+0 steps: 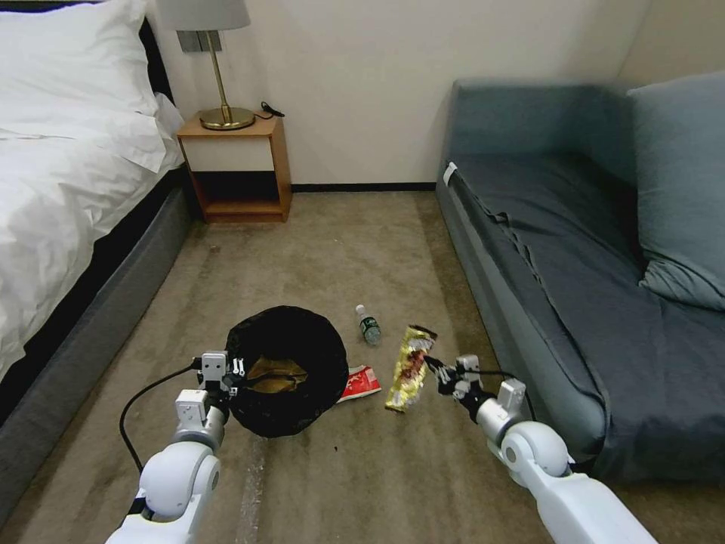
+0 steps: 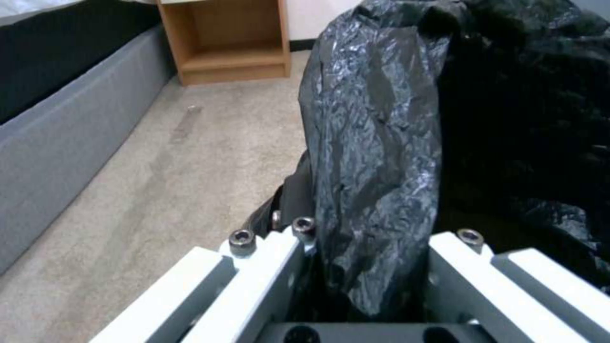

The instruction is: Pick up the trash bin, then pick up the garbage on the floor and place it into the trash bin.

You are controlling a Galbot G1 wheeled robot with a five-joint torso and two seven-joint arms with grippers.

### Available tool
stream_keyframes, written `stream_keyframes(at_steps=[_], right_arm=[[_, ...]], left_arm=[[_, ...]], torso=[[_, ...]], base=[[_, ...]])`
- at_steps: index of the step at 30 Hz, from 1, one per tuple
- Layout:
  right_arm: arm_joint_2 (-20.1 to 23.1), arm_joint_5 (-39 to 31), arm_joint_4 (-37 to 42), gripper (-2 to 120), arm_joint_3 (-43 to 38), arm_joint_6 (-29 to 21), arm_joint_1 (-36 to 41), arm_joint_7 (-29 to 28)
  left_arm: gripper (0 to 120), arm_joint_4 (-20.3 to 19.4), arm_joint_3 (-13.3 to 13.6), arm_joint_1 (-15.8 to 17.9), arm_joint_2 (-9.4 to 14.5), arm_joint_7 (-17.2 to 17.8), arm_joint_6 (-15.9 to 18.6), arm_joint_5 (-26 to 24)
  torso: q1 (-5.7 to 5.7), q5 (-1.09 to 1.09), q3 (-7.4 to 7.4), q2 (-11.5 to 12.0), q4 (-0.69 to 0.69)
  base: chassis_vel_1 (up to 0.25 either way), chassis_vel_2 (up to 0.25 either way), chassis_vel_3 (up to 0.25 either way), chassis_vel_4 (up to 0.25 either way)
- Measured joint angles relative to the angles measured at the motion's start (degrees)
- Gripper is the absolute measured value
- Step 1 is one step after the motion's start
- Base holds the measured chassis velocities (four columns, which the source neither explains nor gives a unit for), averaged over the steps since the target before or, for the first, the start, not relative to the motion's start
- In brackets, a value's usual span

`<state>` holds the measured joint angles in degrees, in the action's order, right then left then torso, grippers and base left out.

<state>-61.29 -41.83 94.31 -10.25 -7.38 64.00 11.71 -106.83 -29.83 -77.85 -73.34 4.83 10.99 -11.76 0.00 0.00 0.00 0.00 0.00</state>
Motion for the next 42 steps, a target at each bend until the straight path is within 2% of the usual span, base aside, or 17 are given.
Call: stream_keyframes(at_steps=[4,10,12,15,26,30,33,37,40,42], right_arm=[[0.36,-4.33,3.43,0,3.24,-0.24,-2.16,-2.36],[-1.04,-7.30,4.23,0,7.97,0.57,-6.08,-4.61],[-3.87,-6.46,1.01,0,12.00,2.46,-8.21,-5.06],[-5.54,-5.63,-0.86,0,13.94,3.67,-8.61,-5.06],[-7.30,-2.74,-2.80,0,17.25,4.95,-8.63,-3.47],[-8.38,1.30,-3.00,0,18.25,4.97,-7.58,-3.28],[-8.46,1.72,-3.00,0,18.34,4.95,-7.21,-3.29],[-8.19,3.22,-2.71,17,18.34,4.90,-6.04,-3.14],[-7.86,3.29,-2.59,22,18.20,4.90,-5.98,-3.14],[-6.86,3.26,-2.02,37,17.75,4.92,-5.94,-3.11]], left_arm=[[4,0.23,0.44,0.38,-0.09,0.00,0.02,0.09],[4,0.47,0.92,0.54,-0.53,0.00,0.02,0.34],[4,1.12,1.30,1.38,-1.51,0.32,0.07,0.82],[4,1.12,1.56,1.42,-2.04,0.39,0.07,1.13],[4,1.34,1.52,0.33,-3.73,0.32,-0.50,3.13],[4,0.82,2.10,0.51,-4.98,0.68,-0.23,3.00],[4,0.77,2.20,0.55,-5.25,0.73,-0.18,3.00],[4,0.77,2.45,0.27,-6.58,0.80,-0.16,3.92],[4,0.88,2.47,0.07,-7.03,0.80,-0.20,4.38],[4,0.96,2.53,-0.36,-7.87,0.74,-0.37,5.20]], torso=[[0.00,0.00,0.00,0.00,0.00],[0.00,0.00,0.00,0.00,-0.01],[0.00,-0.01,0.00,0.00,-0.01],[0.00,0.00,0.00,0.00,-0.01],[0.00,0.00,0.00,0.00,0.00],[0.00,0.00,0.00,0.00,-0.01],[0.00,0.00,0.00,0.00,0.00],[0.00,-0.01,0.00,0.00,0.00],[0.00,0.00,0.00,0.00,0.00],[0.00,0.00,0.00,0.00,0.00]], base=[[0.000,0.000,0.000,0.000],[0.000,0.000,0.000,0.000],[0.000,0.000,0.000,0.000],[0.000,0.000,0.000,0.000],[0.000,0.000,0.000,0.000],[0.000,0.000,0.000,0.000],[0.000,0.000,0.000,0.000],[0.000,0.000,0.000,0.000],[0.000,0.000,0.000,0.000],[0.000,0.000,0.000,0.000]])
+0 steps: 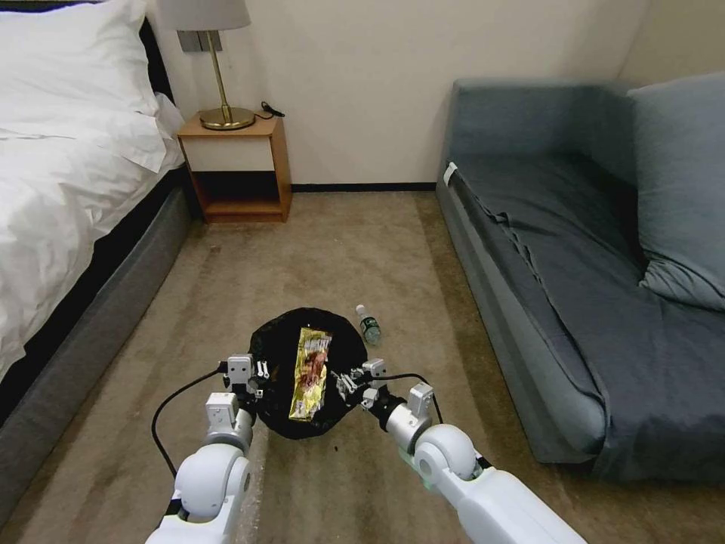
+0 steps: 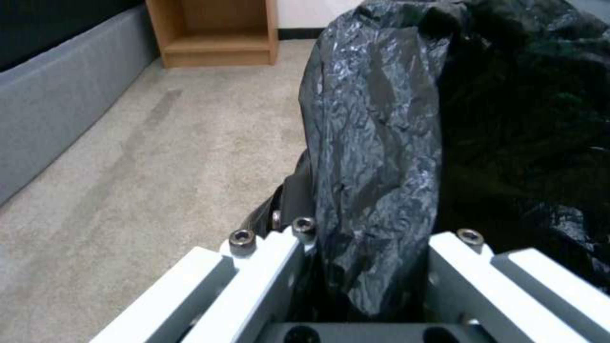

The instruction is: Pick up the trash bin, then pick up the garbage on the floor and place it into the trash bin.

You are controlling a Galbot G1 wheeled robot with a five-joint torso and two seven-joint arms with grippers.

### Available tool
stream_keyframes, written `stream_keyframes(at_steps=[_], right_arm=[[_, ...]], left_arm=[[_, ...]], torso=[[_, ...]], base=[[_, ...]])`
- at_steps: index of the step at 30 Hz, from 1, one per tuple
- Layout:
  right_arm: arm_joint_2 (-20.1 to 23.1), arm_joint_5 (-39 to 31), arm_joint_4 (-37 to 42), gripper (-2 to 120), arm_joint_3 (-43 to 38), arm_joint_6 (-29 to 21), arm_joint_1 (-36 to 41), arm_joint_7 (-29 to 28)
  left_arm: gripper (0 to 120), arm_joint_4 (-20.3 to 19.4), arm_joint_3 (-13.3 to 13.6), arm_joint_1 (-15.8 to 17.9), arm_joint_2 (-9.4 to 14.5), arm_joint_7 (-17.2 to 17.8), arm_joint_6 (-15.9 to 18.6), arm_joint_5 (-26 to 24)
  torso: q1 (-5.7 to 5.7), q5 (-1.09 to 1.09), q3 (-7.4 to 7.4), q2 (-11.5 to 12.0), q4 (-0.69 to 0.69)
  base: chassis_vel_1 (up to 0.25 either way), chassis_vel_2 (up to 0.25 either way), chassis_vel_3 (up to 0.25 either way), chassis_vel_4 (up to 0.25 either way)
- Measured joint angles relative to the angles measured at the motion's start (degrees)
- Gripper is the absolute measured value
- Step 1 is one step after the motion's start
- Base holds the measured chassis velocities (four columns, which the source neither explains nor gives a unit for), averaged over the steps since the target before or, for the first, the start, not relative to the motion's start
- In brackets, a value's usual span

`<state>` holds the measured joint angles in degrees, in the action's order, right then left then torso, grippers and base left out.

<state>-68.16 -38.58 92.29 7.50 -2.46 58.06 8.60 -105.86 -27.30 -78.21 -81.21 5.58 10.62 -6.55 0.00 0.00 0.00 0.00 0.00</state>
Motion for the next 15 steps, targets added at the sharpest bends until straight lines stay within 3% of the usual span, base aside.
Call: stream_keyframes(at_steps=[9,14,15], right_arm=[[1.46,-0.37,1.84,65,-1.56,1.81,0.37,-0.75],[1.28,-0.12,1.31,88,-3.41,2.63,-0.80,-6.57],[1.28,-0.12,1.31,88,-3.41,2.63,-0.80,-6.57]], left_arm=[[4,-1.80,-0.66,-0.51,-0.19,0.15,0.01,-0.05],[4,-4.20,-1.55,-1.29,1.27,0.16,0.57,-1.34],[4,-4.20,-1.55,-1.29,1.27,0.16,0.57,-1.34]], torso=[[0.00,0.00,0.00,0.00,0.00],[0.00,0.00,0.00,0.00,0.00],[0.00,0.00,0.00,0.00,0.00]], base=[[0.000,0.000,0.000,0.000],[0.000,0.000,0.000,0.000],[0.000,0.000,0.000,0.000]])
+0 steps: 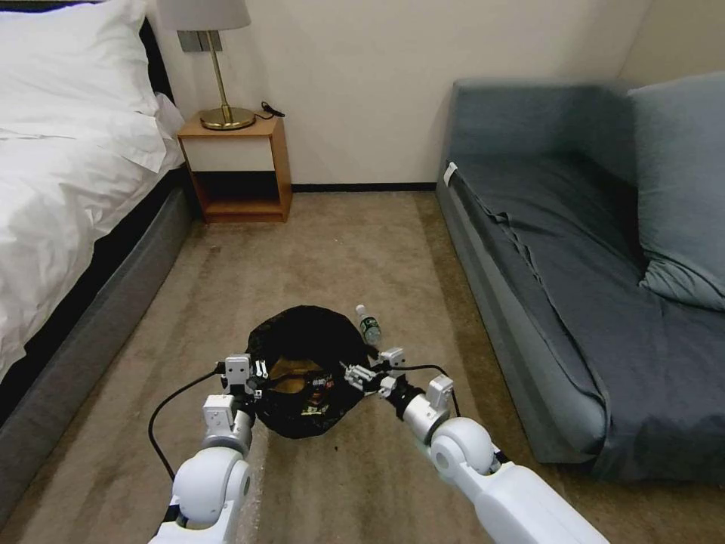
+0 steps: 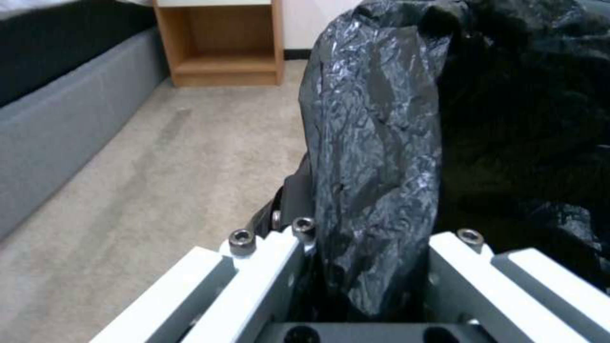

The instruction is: Pick up the trash bin, then pick up the garbage on the floor and place it into the trash bin.

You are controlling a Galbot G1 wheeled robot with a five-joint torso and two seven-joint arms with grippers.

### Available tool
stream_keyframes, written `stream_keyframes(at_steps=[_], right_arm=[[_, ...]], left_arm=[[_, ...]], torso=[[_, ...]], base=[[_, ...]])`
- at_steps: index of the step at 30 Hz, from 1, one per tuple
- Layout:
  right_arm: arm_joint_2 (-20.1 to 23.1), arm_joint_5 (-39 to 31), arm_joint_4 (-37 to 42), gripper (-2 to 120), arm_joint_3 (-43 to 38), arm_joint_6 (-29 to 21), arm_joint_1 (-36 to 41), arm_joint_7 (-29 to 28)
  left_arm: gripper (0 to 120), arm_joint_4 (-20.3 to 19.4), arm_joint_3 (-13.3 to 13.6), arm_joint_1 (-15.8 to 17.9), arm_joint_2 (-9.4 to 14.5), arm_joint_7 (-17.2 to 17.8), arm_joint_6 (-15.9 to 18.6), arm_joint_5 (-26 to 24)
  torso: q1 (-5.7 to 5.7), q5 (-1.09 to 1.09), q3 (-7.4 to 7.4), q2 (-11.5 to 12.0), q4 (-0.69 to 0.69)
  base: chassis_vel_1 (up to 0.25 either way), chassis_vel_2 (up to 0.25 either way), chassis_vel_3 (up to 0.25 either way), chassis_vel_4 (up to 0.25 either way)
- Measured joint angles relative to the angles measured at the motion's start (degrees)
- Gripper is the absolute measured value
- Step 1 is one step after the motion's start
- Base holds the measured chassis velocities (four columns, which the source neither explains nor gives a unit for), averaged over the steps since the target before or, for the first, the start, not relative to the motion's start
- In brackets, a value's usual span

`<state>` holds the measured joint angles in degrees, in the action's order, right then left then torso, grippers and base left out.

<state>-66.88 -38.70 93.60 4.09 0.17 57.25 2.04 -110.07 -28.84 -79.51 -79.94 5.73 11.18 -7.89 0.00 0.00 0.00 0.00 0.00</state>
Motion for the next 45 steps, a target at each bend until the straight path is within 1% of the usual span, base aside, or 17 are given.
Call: stream_keyframes(at_steps=[1,4,5,7,12,13,15,17,20,22,26,29,32,35,38,41,45], right_arm=[[-0.19,0.61,-0.87,95,-0.61,0.00,-0.44,-1.76],[0.19,1.00,-1.90,99,-1.55,-0.11,-0.64,-2.31],[0.19,1.00,-1.90,99,-1.55,-0.11,-0.64,-2.31],[0.95,2.01,-3.23,100,-2.81,-0.63,-0.65,-2.06],[1.11,4.07,-6.56,100,-4.48,-0.62,-0.70,-2.15],[1.01,4.78,-8.37,100,-5.20,-0.17,-0.76,-2.36],[0.96,5.03,-9.03,100,-5.50,0.01,-0.76,-2.41],[0.84,5.62,-11.52,100,-6.80,0.62,-0.46,-2.39],[0.87,5.63,-12.37,100,-7.31,0.80,-0.26,-2.03],[1.24,5.46,-13.94,100,-8.17,0.93,-0.04,-0.34],[1.78,5.38,-15.44,100,-8.28,0.94,0.02,1.76],[0.65,6.01,-17.64,100,-7.92,1.22,0.21,3.88],[0.00,6.40,-18.43,100,-7.81,1.54,0.25,4.35],[-1.63,7.33,-21.02,100,-7.46,2.36,0.34,5.67],[-1.97,7.63,-21.82,100,-7.21,2.52,0.39,6.02],[-2.79,8.29,-23.00,100,-6.74,2.78,0.47,6.41],[-3.41,8.48,-23.46,100,-6.52,2.82,0.46,6.48]], left_arm=[[4,-0.16,-0.61,-0.05,0.54,0.06,0.00,-0.25],[4,-0.39,-1.61,-0.24,1.44,0.36,-0.06,-1.02],[4,-0.39,-1.61,-0.24,1.44,0.36,-0.06,-1.02],[4,-0.29,-2.88,-0.13,2.15,0.80,-0.40,-1.91],[4,-0.07,-4.42,0.15,3.27,1.33,-0.63,-3.72],[4,0.10,-5.03,0.24,3.96,1.62,-0.77,-4.62],[4,0.26,-5.41,0.33,4.24,1.79,-0.86,-4.99],[4,1.08,-6.99,0.80,5.15,2.11,-1.05,-6.22],[4,1.41,-7.68,0.97,5.70,2.15,-1.06,-6.75],[4,1.74,-8.88,1.20,6.61,2.11,-1.07,-7.61],[4,1.75,-9.96,1.28,7.28,2.11,-1.07,-8.30],[4,1.34,-10.87,1.19,8.00,1.98,-1.05,-9.12],[4,1.26,-11.20,1.15,8.21,1.94,-1.02,-9.30],[4,1.21,-12.89,0.87,9.14,1.43,-0.94,-9.95],[4,1.32,-13.69,0.74,9.51,1.00,-0.94,-10.22],[4,2.16,-15.41,0.51,10.54,0.54,-1.04,-11.34],[4,2.73,-16.16,0.58,11.39,0.11,-1.35,-12.14]], torso=[[0.00,0.00,0.00,0.01,0.00],[0.00,0.00,0.00,0.00,-0.01],[0.00,0.00,0.00,0.00,-0.01],[0.00,0.01,0.00,0.00,0.00],[0.00,0.00,0.00,0.00,0.00],[0.00,0.01,0.00,0.00,0.00],[0.00,0.00,0.00,0.00,0.00],[0.00,0.01,0.00,0.00,0.00],[0.00,0.01,0.00,0.00,0.00],[0.00,0.01,0.00,0.00,0.00],[0.00,0.01,0.00,0.00,0.00],[0.00,0.00,0.00,0.00,0.00],[0.00,0.01,0.00,0.00,0.00],[0.00,0.01,0.00,0.00,-0.01],[0.00,0.01,0.00,0.00,0.00],[0.00,0.01,0.00,0.00,-0.01],[0.00,0.01,0.00,0.00,-0.01]], base=[[0.000,0.000,0.000,0.000],[0.000,0.000,0.000,0.000],[0.000,0.000,0.000,0.000],[0.000,0.000,0.000,0.000],[0.000,0.000,0.000,0.000],[0.000,0.000,0.000,0.000],[0.000,0.000,0.000,0.000],[0.000,0.000,0.000,0.000],[0.000,0.000,0.000,0.000],[0.000,0.000,0.000,0.000],[0.000,0.000,0.000,0.000],[0.000,0.000,0.000,0.000],[0.000,0.000,0.000,0.000],[0.000,0.000,0.000,0.000],[0.000,0.000,0.000,0.000],[0.000,0.000,0.000,0.000],[0.000,0.000,0.000,0.000]])
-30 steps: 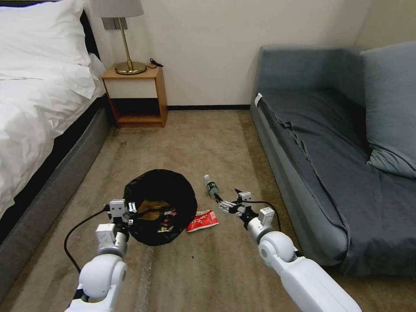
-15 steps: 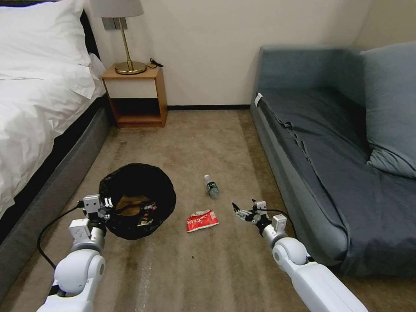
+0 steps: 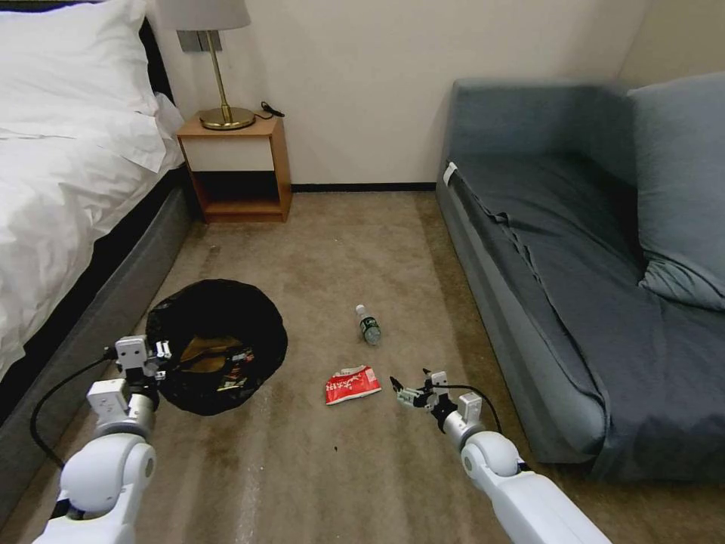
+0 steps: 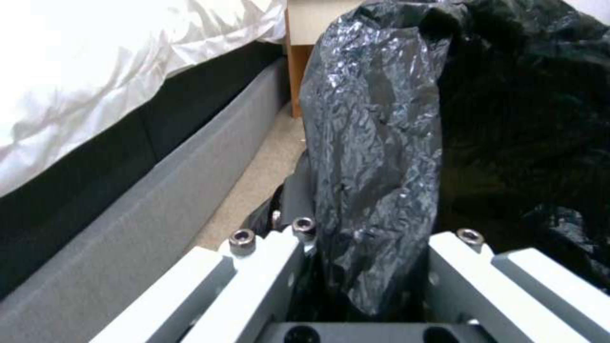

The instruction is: Pick up the trash bin, then pick up the garbage on the floor and place it into the trash bin.

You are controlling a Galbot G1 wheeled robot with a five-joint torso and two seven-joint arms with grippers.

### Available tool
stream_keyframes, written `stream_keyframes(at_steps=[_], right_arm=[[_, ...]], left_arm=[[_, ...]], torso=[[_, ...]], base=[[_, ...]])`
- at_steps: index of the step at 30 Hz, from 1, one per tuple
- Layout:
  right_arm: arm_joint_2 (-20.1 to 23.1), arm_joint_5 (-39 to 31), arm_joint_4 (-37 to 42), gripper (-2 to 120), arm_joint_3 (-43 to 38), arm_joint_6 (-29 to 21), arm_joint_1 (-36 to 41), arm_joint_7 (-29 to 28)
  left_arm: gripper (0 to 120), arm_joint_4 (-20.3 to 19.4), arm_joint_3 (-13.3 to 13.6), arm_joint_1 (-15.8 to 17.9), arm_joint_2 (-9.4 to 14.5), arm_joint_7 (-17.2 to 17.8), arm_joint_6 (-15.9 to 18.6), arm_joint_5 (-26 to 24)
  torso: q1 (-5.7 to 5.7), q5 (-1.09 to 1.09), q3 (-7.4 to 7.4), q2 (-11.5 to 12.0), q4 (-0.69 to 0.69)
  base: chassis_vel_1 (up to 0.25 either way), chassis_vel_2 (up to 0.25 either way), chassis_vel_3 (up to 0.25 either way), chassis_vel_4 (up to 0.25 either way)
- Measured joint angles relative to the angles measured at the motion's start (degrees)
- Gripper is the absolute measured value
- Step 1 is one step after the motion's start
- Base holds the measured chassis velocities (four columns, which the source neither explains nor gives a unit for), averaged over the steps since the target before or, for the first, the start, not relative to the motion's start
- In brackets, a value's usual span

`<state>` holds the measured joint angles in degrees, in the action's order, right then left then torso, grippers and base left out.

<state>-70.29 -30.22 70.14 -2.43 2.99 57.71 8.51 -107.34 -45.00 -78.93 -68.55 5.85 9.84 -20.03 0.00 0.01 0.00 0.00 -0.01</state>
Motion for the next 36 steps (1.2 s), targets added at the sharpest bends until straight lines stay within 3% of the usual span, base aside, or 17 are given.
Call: stream_keyframes(at_steps=[20,36], right_arm=[[-1.08,0.37,-2.79,100,0.68,0.29,-1.64,0.98],[-2.65,1.06,-4.77,100,0.77,1.17,-1.93,1.17]], left_arm=[[4,4.62,1.48,2.78,1.57,1.47,-1.44,-0.22],[4,5.40,1.96,3.81,2.02,1.53,-1.52,-0.37]], torso=[[0.00,-0.01,0.00,0.00,0.01],[0.00,-0.01,0.00,0.00,0.01]], base=[[0.000,0.000,0.000,0.000],[-0.045,0.048,0.043,-0.044]])
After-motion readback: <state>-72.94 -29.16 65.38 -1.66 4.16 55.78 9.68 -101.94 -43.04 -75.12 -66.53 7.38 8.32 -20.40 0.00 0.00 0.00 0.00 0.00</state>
